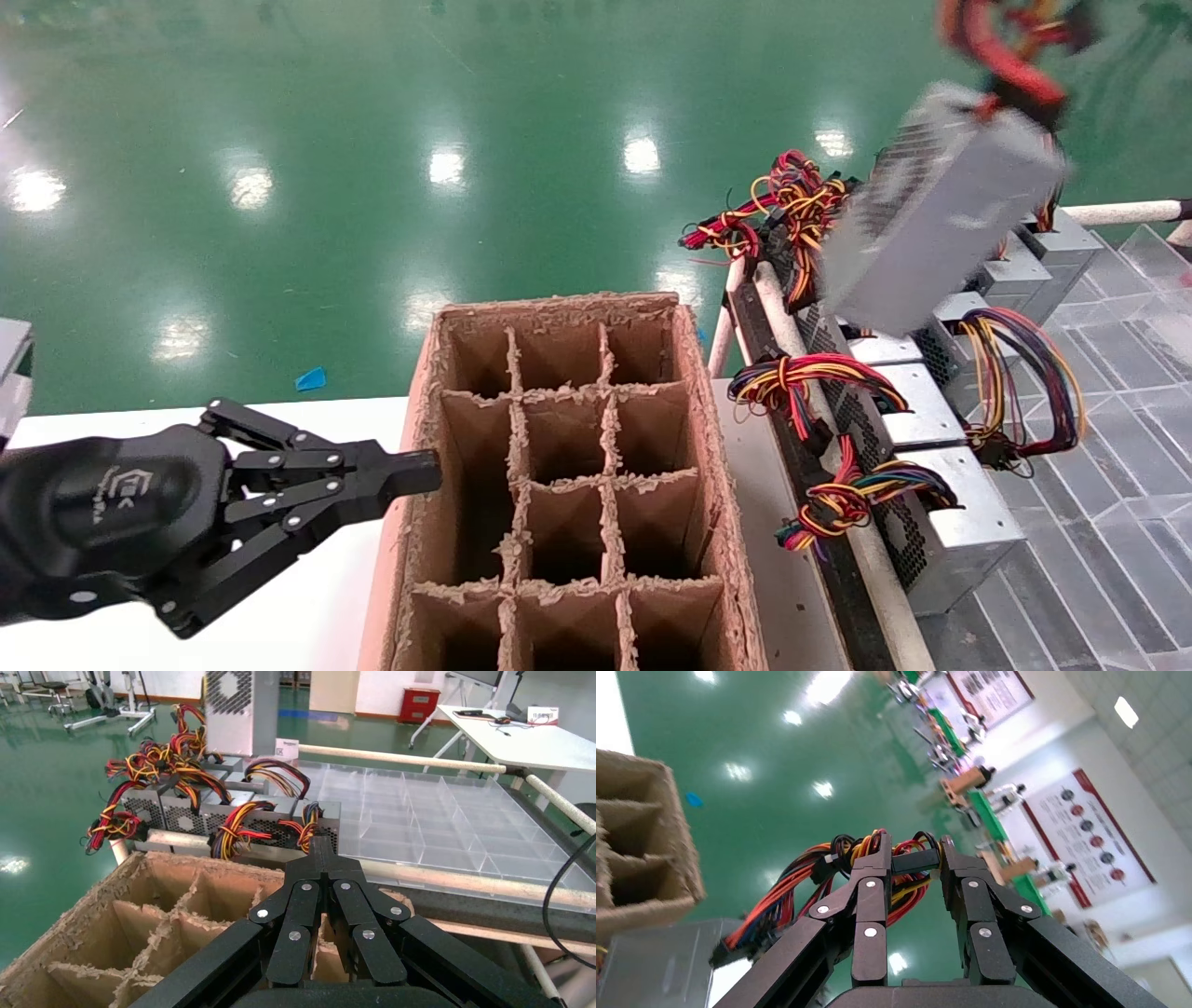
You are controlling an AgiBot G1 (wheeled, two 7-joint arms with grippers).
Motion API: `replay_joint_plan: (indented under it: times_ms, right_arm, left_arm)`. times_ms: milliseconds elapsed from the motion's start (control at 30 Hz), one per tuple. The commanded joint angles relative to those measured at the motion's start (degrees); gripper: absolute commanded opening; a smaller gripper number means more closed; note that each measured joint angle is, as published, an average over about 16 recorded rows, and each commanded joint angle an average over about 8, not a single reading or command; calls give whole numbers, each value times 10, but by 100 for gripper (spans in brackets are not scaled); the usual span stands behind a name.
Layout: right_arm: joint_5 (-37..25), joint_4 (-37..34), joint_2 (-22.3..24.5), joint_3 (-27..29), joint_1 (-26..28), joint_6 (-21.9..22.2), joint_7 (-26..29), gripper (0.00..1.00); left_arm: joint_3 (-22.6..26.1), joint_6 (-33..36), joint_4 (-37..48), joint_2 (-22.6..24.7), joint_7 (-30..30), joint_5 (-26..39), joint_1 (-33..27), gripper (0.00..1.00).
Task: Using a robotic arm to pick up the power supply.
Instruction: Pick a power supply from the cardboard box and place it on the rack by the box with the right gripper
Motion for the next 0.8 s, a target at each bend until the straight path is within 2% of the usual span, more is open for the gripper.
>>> replay_joint_plan:
  times_ms: [33, 400, 800]
  right_arm:
    - [-3, -9, 12, 4, 6, -3, -2, 0]
    - [-19, -85, 84, 15, 17, -28, -20, 0]
    - [-36, -208, 109, -2, -14, -65, -74, 0]
  left_arm:
    - [0, 0, 0, 0, 0, 0, 0, 0]
    - [0, 0, 0, 0, 0, 0, 0, 0]
    - [0, 0, 0, 0, 0, 0, 0, 0]
